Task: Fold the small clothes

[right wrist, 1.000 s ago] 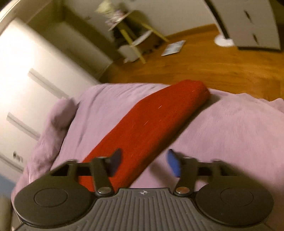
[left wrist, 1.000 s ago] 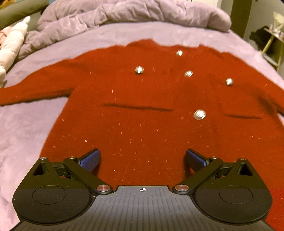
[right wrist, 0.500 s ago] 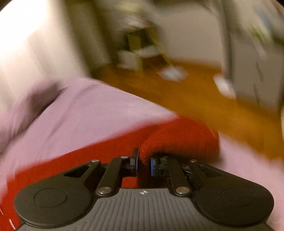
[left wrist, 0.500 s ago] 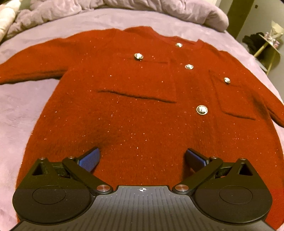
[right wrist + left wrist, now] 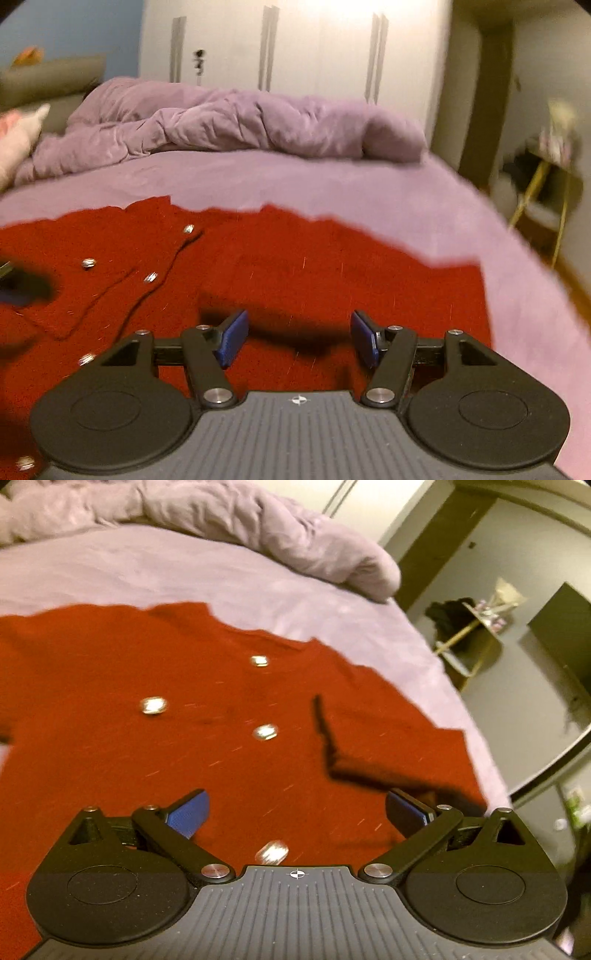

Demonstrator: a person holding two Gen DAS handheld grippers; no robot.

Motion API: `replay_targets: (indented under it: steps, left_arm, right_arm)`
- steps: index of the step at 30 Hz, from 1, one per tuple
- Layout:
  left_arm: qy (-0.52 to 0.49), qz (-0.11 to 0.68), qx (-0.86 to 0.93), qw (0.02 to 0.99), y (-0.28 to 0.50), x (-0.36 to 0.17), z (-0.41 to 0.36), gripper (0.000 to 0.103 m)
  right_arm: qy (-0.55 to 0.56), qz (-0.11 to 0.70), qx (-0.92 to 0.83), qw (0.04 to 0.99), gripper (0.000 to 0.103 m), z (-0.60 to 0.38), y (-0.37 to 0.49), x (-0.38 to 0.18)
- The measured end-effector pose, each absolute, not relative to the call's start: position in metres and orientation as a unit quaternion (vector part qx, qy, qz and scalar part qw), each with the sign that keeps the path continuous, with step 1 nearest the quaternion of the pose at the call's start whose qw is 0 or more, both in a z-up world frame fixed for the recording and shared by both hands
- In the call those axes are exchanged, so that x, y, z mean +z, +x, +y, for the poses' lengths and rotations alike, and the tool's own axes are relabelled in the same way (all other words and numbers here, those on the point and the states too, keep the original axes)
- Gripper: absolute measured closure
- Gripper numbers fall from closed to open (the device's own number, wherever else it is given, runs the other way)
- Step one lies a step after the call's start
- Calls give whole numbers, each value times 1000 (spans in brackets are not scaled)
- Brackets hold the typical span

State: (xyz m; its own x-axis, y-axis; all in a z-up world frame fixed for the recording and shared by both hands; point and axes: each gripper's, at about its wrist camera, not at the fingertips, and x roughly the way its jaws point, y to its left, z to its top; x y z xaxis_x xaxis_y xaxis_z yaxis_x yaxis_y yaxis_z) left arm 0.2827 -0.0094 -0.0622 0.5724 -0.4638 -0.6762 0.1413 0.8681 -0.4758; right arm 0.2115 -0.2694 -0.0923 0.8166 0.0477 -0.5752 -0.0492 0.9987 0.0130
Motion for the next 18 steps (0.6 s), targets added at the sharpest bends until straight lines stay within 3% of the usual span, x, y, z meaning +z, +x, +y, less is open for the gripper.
replay_targets:
  steps: [2, 6, 10, 12, 13, 14, 18]
  left_arm:
    - [-210, 439, -185, 854, 306, -71, -22, 17]
    - [-250, 469, -192, 825, 351, -93, -49, 26]
    - [-277, 504, -197, 794, 382, -113, -73, 45]
    - [-283, 510, -197, 788, 387, -120, -77, 48]
    - [-282, 513, -194, 787, 391, -123, -80, 54]
    - [-279, 518, -190, 786, 394, -125, -83, 66]
    - [-261, 509, -186, 799, 400, -119, -89, 81]
  right_arm:
    - [33, 316, 21, 948, 42, -283, 202, -104]
    - [77, 321, 23, 944, 42, -306, 176, -117]
    - [101, 311, 16, 945, 44, -322, 172, -116]
    - [120, 308, 15, 944, 44, -333, 169, -112]
    - [132, 306, 16, 943, 44, -337, 170, -112]
    - [143, 306, 17, 941, 45, -341, 170, -112]
    - [186, 313, 14, 931, 52, -353, 179, -115]
